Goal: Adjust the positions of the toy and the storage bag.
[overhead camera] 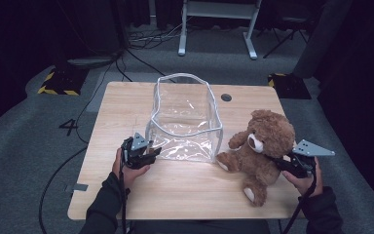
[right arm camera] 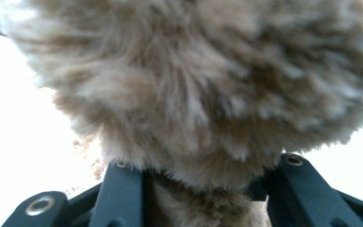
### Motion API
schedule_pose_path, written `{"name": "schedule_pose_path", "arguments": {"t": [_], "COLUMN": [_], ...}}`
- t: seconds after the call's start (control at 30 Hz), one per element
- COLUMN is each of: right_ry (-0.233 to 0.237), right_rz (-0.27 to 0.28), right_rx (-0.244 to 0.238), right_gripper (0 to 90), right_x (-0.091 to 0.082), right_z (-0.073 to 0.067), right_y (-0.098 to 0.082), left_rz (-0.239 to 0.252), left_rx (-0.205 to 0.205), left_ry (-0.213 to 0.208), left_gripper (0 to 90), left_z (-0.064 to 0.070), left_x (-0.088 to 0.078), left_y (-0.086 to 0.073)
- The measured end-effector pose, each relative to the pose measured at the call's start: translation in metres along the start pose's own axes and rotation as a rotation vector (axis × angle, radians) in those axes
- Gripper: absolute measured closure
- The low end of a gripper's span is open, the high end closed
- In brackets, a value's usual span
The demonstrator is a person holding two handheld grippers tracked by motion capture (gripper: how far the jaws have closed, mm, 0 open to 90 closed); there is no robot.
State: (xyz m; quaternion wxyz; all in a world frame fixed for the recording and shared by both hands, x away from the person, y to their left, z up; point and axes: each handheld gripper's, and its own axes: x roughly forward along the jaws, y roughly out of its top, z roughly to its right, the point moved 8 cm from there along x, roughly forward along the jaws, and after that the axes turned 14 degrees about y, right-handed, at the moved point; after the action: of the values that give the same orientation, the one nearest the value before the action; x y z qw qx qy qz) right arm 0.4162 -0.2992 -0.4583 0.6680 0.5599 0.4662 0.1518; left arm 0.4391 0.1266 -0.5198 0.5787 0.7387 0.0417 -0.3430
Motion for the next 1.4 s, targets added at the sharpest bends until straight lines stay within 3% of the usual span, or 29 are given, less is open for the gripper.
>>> {"name": "schedule_pose_path", "arguments": {"t": [0.07,0.33,0.4,0.57,0.6,0.67,0.7,0.77,0.9,1.03,1.1,1.13,1.23,1.3,1.37,1.4], "right_ry": [-0.012,-0.066,-0.077,-0.101,-0.103,-0.106,-0.108,-0.114,-0.125,-0.123,-0.125,-0.123,-0.125,-0.124,-0.124,-0.124], "right_rz": [0.003,0.015,0.014,0.016,0.017,0.017,0.019,0.019,0.02,0.019,0.017,0.015,0.015,0.015,0.016,0.016], "right_rx": [0.005,0.026,0.026,0.035,0.037,0.041,0.043,0.044,0.047,0.049,0.05,0.044,0.043,0.045,0.046,0.046], "right_gripper": [61.6,61.6,61.6,61.5,61.6,61.5,61.5,61.5,61.6,61.6,61.5,61.5,61.4,61.3,61.3,61.3], "right_x": [-0.001,-0.001,-0.001,-0.002,-0.002,-0.003,-0.003,-0.003,-0.002,0.0,0.001,0.002,0.003,0.003,0.003,0.003], "right_z": [0.003,0.016,0.02,0.027,0.029,0.029,0.031,0.032,0.036,0.038,0.038,0.038,0.038,0.038,0.039,0.039], "right_y": [0.0,0.001,0.001,0.002,0.002,0.001,0.001,0.002,0.003,0.004,0.005,0.006,0.006,0.006,0.006,0.006], "left_rz": [-0.005,-0.008,-0.009,-0.011,-0.016,-0.02,-0.021,-0.024,-0.037,-0.034,-0.029,-0.046,-0.045,-0.044,-0.04,-0.047], "left_rx": [0.013,0.054,0.077,0.085,0.103,0.109,0.118,0.122,0.137,0.128,0.144,0.136,0.131,0.11,0.096,0.088], "left_ry": [-0.008,0.004,-0.018,-0.077,-0.111,-0.13,-0.173,-0.184,-0.249,-0.249,-0.261,-0.227,-0.205,-0.188,-0.148,-0.103], "left_gripper": [70.7,81.2,84.5,86.4,86.4,86.5,86.5,86.5,86.5,85.6,83.2,66.7,49.1,46.1,34.7,33.1], "left_z": [0.0,0.003,0.007,0.011,0.014,0.015,0.018,0.018,0.019,0.017,0.017,0.015,0.013,0.009,0.002,-0.008], "left_x": [0.001,0.005,0.005,0.002,-0.003,-0.005,-0.01,-0.012,-0.028,-0.037,-0.043,-0.046,-0.05,-0.055,-0.061,-0.066], "left_y": [-0.001,-0.001,-0.001,-0.002,-0.005,-0.006,-0.009,-0.011,-0.021,-0.027,-0.03,-0.034,-0.037,-0.039,-0.041,-0.045]}}
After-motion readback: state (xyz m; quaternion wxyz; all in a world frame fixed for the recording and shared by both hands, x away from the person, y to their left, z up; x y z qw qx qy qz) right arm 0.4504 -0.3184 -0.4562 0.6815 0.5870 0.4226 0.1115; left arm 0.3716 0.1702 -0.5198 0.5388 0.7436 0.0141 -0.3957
